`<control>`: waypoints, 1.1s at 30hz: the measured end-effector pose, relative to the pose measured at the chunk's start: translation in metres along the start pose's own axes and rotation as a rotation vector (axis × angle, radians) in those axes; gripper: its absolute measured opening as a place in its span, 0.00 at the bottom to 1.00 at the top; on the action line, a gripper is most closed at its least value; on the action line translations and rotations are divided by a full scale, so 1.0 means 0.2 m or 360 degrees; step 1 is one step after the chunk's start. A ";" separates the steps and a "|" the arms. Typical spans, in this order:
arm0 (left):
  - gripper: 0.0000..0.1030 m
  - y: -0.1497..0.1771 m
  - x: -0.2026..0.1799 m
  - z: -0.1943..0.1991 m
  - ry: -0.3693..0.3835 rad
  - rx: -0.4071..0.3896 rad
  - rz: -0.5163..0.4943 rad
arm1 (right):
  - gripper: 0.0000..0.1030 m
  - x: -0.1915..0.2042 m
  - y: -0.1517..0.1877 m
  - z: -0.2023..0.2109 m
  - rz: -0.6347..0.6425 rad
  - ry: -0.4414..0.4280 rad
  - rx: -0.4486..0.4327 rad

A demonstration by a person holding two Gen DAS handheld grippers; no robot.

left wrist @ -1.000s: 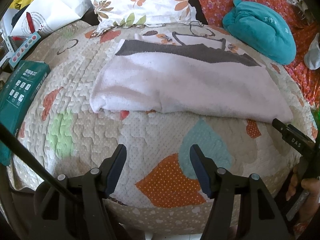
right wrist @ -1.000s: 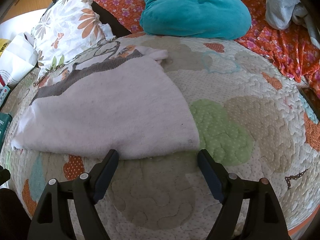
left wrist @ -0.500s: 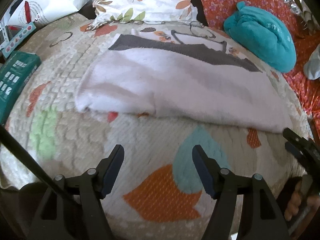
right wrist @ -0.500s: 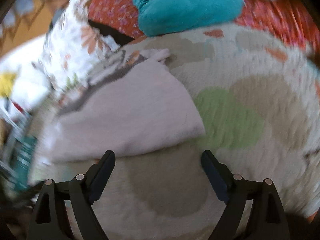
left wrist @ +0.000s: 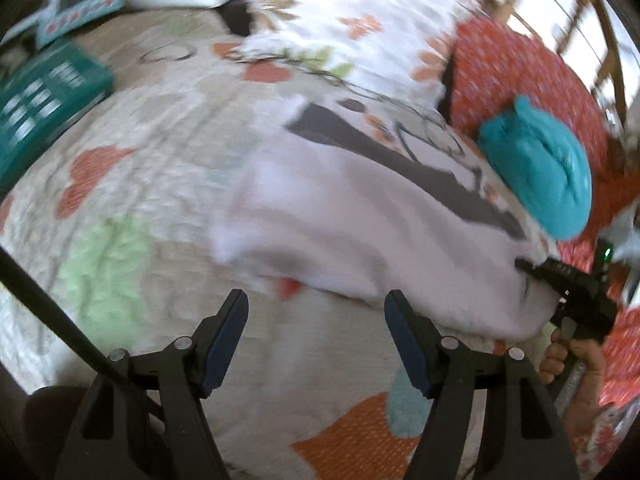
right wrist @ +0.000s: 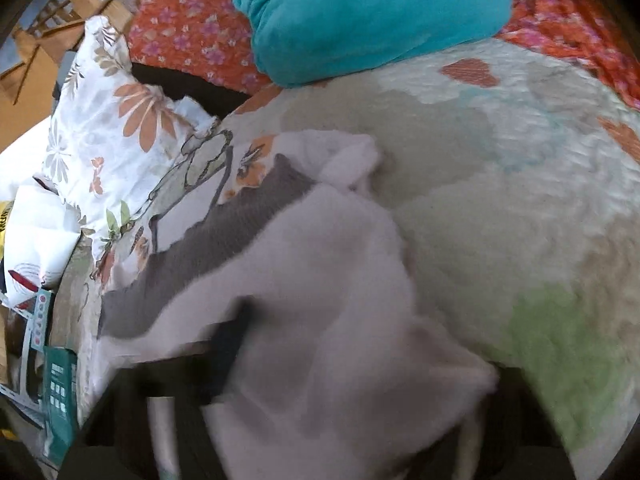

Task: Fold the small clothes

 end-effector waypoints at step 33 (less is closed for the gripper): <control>0.69 -0.12 0.72 0.38 -0.0033 -0.0164 0.0445 | 0.55 1.81 0.81 -0.19 0.1540 -0.0479 0.0323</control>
Point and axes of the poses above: each gripper's, at about its wrist camera, not at the fingertips, and z roughly against the way its jaws point, x to its left, y to its underside, the point moved 1 cm from there along -z, roughly the way its jaws point, and after that the axes turned 3 degrees about z, right-handed, at the moved point
